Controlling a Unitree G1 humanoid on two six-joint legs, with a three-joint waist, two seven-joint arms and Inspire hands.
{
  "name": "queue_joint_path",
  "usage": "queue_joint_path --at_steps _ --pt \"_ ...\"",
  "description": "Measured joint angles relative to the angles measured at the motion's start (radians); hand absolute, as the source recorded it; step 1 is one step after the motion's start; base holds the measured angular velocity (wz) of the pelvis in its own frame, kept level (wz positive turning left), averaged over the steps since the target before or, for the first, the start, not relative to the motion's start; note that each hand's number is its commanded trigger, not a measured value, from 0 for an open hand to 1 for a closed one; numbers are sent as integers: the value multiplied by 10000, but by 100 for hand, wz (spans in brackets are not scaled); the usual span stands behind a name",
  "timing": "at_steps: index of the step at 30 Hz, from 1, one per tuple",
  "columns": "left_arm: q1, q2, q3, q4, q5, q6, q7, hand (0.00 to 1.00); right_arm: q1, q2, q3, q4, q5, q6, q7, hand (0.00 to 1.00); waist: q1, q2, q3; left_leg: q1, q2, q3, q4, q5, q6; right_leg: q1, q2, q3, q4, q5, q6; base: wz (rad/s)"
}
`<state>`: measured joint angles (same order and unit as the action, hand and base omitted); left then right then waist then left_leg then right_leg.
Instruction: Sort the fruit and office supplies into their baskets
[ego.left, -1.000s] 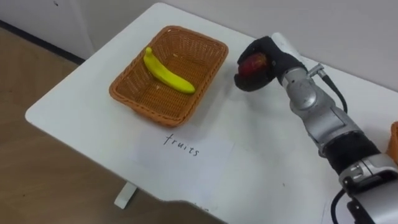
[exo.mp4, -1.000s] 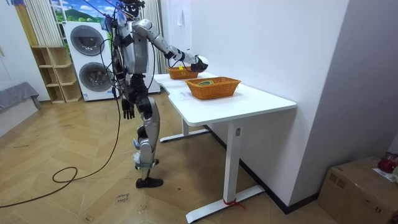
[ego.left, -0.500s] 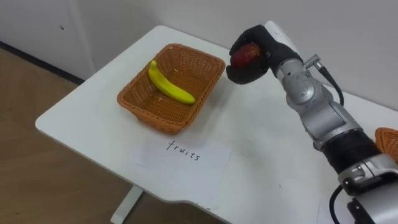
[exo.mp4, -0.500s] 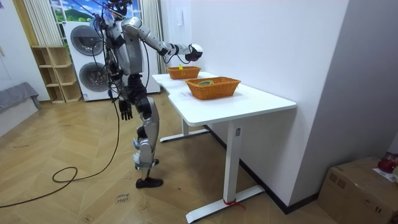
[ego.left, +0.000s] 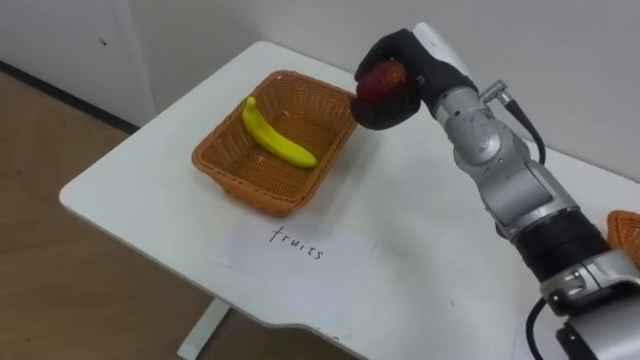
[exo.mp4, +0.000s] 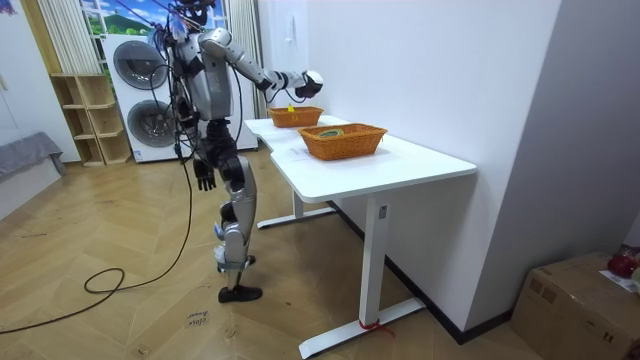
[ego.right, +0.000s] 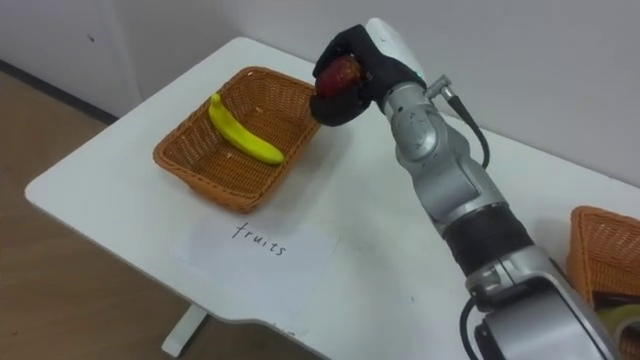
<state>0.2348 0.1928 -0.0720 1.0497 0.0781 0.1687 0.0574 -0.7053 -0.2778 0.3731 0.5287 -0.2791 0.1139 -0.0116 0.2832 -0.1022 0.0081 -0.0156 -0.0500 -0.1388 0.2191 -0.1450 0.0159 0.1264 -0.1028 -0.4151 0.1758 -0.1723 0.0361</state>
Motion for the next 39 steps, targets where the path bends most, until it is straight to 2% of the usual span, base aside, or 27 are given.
queue_joint_path --at_steps 2,7,11,19,39 --pt "39 32 1 0 4 20 -2 0 66 24 0 -69 2 161 28 100 2 -9 -6 79 -1 -1 -70 1 0 64 5 -10 -49 2 1 0" --pt "113 40 13 -24 42 54 -4 0 238 65 0 -387 -26 289 26 100 52 11 4 138 2 -24 -131 -16 14 143 4 -110 -53 -1 10 2" --pt "267 41 36 -188 46 94 -34 0 238 72 -1 -437 -55 302 -5 100 226 65 41 180 -3 -51 -153 -30 20 190 -2 -162 -52 -5 16 1" --pt "407 38 120 -229 441 227 -46 0 238 154 0 -446 -41 303 -9 100 302 60 33 117 -33 -159 -114 -27 20 202 -4 -245 -55 -15 32 4" --pt "385 9 208 -576 458 236 -343 0 510 232 0 -443 448 299 -320 100 695 71 29 204 -90 -297 9 -37 30 379 -35 -358 -44 -24 47 1"
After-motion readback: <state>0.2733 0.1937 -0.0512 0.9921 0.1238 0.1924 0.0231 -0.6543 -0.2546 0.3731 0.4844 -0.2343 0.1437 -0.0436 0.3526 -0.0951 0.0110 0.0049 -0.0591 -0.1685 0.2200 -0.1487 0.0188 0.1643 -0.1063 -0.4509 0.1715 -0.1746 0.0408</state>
